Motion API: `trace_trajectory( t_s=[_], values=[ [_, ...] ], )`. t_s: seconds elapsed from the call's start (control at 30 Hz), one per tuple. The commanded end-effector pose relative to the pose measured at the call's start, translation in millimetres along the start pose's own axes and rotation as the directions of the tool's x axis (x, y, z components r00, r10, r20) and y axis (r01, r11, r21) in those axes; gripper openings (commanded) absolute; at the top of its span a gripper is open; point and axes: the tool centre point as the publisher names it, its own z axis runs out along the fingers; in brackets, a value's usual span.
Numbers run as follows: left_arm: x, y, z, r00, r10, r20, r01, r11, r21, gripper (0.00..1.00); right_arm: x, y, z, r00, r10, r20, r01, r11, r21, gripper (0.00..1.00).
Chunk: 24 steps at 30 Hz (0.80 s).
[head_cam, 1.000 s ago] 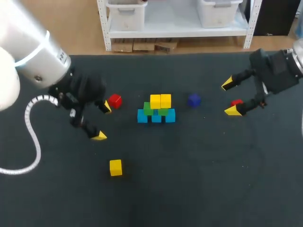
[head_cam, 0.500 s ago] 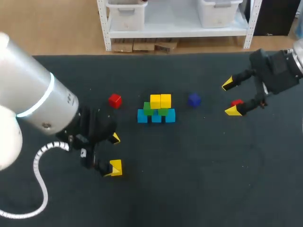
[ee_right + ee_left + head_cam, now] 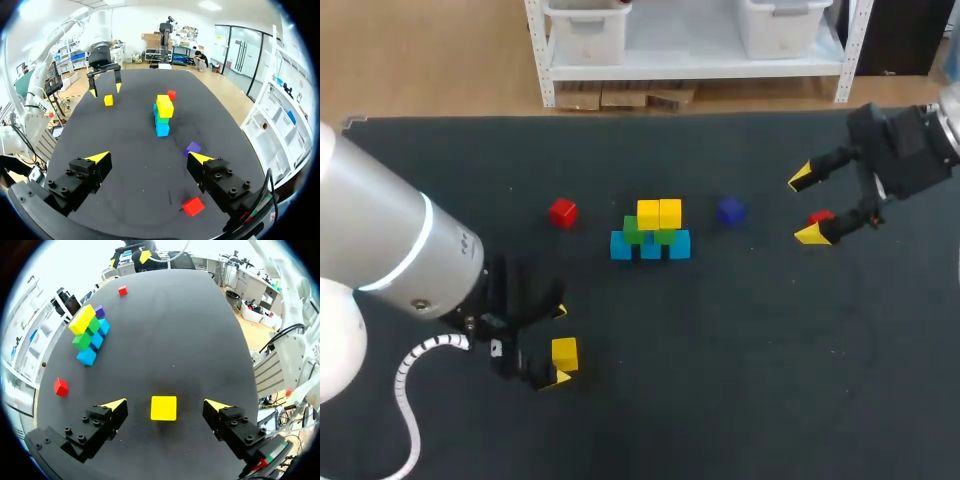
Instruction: Place the blue cubes, place green cubes on the blue cubes, place the yellow cubes on the green cubes, then place the red cubes on the yellow cubes, and place purple cube on the red cubes.
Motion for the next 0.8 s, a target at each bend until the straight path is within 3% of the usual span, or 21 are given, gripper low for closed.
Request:
trace_trajectory(
  t_s=[0.03,0.27,0.3,0.33,0.43,0.5,0.8],
  values=[
    [1.7,3.4,7.7,1.0,-0.003,0.004,0.003,1.0,-0.001,1.0,0.4,-0.7,0.7,1.0,-0.001,0.002,0.001,1.0,-0.001,1.0],
    [2.5,3.6,13.6,1.0,-0.014,0.01,0.014,1.0,0.008,0.97,0.4,-0.7,0.7,1.0,-0.001,0.002,0.001,1.0,-0.001,1.0],
    [2.5,3.6,13.9,1.0,-0.014,0.01,0.014,1.0,0.008,0.87,0.4,-0.7,0.7,1.0,-0.001,0.002,0.001,1.0,-0.001,1.0],
    [2.9,3.7,15.1,1.0,-0.015,0.01,0.015,1.0,0.01,0.54,0.4,-0.7,0.7,1.0,-0.001,0.002,0.001,1.0,-0.001,1.0],
    [2.7,3.6,16.2,1.0,-0.02,0.012,0.02,1.0,0.012,0.26,0.4,-0.7,0.7,1.0,-0.001,0.002,0.001,1.0,-0.001,1.0],
    [1.8,3.4,17.3,1.0,-0.023,0.013,0.023,1.0,0.014,0.0,0.4,-0.7,0.7,1.0,-0.001,0.002,0.001,1.0,-0.001,1.0],
    [-8.2,10.2,11.5,1.0,-0.007,0.018,0.006,1.0,0.023,0.0,0.4,-0.7,0.7,1.0,-0.001,0.002,0.001,1.0,-0.001,1.0]
  ],
)
